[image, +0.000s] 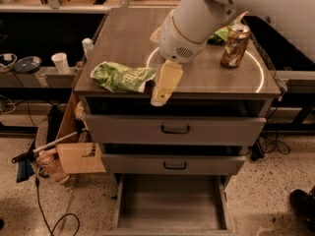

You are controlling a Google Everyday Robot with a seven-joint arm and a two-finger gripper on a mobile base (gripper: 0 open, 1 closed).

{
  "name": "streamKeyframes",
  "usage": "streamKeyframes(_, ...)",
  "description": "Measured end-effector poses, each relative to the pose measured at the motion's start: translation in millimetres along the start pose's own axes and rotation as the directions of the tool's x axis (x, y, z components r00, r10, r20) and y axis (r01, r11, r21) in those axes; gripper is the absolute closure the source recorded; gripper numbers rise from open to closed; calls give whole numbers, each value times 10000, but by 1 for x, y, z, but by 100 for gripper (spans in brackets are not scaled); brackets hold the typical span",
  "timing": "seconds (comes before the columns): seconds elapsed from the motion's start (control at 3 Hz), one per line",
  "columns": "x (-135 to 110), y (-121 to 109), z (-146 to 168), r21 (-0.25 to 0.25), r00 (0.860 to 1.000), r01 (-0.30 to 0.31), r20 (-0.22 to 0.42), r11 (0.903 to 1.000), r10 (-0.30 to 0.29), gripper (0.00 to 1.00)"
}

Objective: Place green jalapeno chip bag into bottom drawer

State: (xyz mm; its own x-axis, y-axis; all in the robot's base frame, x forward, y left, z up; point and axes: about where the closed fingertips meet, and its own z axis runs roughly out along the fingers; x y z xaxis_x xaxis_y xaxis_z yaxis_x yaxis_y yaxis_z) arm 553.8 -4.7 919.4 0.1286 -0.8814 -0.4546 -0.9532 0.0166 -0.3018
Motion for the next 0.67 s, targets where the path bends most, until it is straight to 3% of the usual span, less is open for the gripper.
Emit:
streamKeyframes(0.33,-25,-8,33,-389,9990,352,289,9986,-341,0)
streamKeyframes(0.67,-28,0,64,-516,9995,231,237,9984,-219,0)
